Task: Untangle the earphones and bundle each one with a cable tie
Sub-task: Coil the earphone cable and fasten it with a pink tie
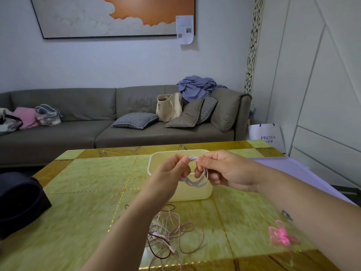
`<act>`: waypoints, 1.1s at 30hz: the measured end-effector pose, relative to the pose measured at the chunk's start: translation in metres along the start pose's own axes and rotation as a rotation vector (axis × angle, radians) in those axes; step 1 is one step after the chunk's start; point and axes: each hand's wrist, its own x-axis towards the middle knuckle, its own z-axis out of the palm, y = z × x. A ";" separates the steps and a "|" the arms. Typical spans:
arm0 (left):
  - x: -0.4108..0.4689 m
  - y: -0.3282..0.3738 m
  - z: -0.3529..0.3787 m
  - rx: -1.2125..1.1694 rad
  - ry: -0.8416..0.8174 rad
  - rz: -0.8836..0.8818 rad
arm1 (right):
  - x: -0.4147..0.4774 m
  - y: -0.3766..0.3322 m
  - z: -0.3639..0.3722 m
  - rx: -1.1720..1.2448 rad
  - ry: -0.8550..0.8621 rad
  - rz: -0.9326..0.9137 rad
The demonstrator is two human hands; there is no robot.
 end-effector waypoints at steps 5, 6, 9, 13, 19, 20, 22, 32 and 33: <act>-0.002 0.000 -0.004 -0.029 -0.126 -0.108 | -0.004 -0.010 -0.010 -0.358 -0.045 0.079; -0.003 0.000 -0.005 -0.044 -0.161 -0.147 | -0.003 -0.016 -0.012 -0.538 -0.048 0.086; 0.000 -0.002 -0.011 -0.113 -0.230 -0.256 | 0.001 -0.034 -0.013 -0.762 -0.061 0.089; 0.004 0.000 -0.015 -0.200 -0.236 -0.304 | 0.006 -0.048 -0.012 -0.856 -0.075 0.077; 0.010 0.004 -0.041 0.113 -0.515 -0.245 | 0.009 -0.060 -0.006 -1.095 -0.178 0.148; 0.012 0.009 -0.041 0.141 -0.590 -0.201 | 0.010 -0.062 -0.001 -1.132 -0.220 0.159; 0.015 0.020 -0.033 0.205 -0.711 -0.140 | 0.013 -0.063 0.009 -1.194 -0.286 0.159; 0.009 0.011 -0.007 0.097 -0.720 -0.359 | 0.010 -0.052 0.007 -1.092 -0.321 0.087; 0.006 0.011 -0.006 0.113 -0.679 -0.350 | 0.008 -0.048 0.004 -1.044 -0.302 0.079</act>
